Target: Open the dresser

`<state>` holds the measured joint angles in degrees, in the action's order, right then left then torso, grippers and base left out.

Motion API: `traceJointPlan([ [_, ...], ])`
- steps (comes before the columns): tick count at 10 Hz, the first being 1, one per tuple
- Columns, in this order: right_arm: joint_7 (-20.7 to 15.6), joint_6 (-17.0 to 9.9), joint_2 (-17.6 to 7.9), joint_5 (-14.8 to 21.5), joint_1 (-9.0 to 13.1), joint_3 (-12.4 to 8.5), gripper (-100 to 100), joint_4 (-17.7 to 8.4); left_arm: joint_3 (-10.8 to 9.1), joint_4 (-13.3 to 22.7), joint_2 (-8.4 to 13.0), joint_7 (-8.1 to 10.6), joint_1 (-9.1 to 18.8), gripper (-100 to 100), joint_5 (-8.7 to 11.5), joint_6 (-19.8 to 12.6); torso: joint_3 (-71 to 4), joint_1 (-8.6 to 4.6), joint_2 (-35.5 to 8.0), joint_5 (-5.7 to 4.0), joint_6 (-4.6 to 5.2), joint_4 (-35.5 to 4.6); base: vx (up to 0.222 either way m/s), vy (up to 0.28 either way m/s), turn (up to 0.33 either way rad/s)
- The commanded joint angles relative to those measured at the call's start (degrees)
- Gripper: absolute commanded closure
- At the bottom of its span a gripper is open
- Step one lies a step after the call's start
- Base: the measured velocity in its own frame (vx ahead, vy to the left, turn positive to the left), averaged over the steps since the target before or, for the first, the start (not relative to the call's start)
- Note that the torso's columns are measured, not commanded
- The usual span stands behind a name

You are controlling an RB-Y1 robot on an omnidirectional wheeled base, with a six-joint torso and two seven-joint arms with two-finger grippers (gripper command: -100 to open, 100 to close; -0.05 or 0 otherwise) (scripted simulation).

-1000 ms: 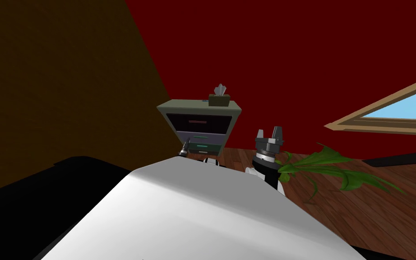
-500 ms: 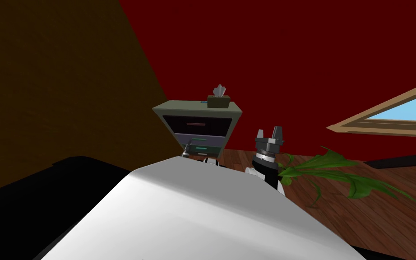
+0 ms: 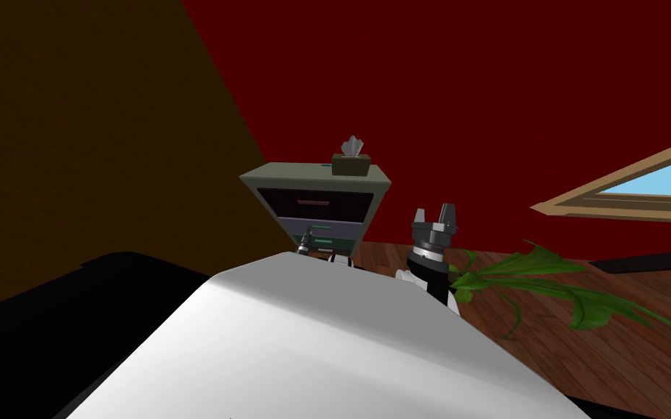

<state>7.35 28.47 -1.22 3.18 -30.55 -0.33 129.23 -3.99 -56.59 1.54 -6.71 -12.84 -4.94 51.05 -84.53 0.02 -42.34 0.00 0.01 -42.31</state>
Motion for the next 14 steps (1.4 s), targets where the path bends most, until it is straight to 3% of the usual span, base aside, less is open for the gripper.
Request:
traceJointPlan([
  [1,0.00,0.00,0.00,0.00,0.00,0.00,0,0.00,-0.13,-0.23,0.13,0.08,0.68,-100,0.08,-0.99,-0.06,-0.02,0.08,0.00,-0.01,0.03,0.018,-0.003,-0.001],
  [2,0.00,0.00,0.00,0.00,0.00,0.00,0,0.00,0.03,0.43,-0.10,-0.05,-0.20,100,-0.02,0.42,-0.04,-0.02,0.03,0.00,-0.01,0.03,-0.019,0.008,0.000],
  [8,0.00,-0.01,0.01,0.00,0.03,0.01,0,0.00,0.45,-1.77,0.32,0.49,0.11,100,-0.26,-2.24,0.06,-0.02,-0.09,0.00,0.00,-0.02,-0.142,-0.021,0.019],
  [9,0.00,0.00,0.00,0.00,0.02,0.00,0,0.00,0.44,-1.86,2.23,0.53,0.17,-100,-0.25,-2.44,-0.20,0.02,0.36,0.01,0.00,0.09,-0.020,-0.005,-0.003],
  [12,0.00,0.00,0.00,0.00,-0.01,0.00,0,0.00,0.36,-2.08,5.10,0.53,0.46,-100,-0.20,-2.75,-0.17,0.00,0.26,0.00,-0.01,0.09,0.020,0.000,0.001],
  [14,0.00,0.00,0.00,0.00,-0.01,0.00,0,0.00,0.03,-2.44,5.64,0.66,2.04,-100,0.12,-4.84,-0.10,-0.10,0.17,-0.02,0.01,0.04,0.104,-0.016,-0.002],
])
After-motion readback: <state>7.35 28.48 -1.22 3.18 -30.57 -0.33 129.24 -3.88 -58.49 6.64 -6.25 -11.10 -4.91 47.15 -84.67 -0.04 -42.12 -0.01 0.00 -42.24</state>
